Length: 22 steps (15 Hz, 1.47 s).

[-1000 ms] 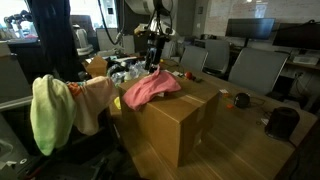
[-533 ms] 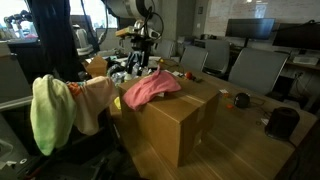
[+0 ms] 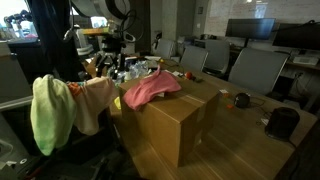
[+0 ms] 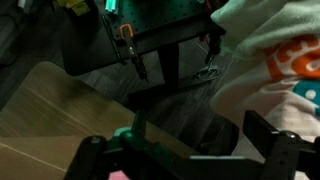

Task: Pick the clothes on the back rest of the chair and put them on the box

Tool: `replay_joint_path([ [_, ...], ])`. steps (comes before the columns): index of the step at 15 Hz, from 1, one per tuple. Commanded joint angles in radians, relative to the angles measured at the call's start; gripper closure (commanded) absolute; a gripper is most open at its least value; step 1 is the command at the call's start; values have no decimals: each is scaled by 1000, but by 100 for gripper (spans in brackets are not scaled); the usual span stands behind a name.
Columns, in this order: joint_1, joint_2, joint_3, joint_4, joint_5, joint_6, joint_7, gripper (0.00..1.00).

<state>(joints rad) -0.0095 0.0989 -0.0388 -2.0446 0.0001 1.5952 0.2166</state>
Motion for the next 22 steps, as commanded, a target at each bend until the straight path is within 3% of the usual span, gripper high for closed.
replay_joint_path([
  [1, 25, -85, 41, -96, -14, 6, -134, 0],
  [6, 66, -98, 97, -118, -7, -23, -316, 0],
  [13, 116, -70, 157, -46, 23, -97, -593, 0],
  [22, 123, 38, 173, 75, 152, -122, -626, 0],
])
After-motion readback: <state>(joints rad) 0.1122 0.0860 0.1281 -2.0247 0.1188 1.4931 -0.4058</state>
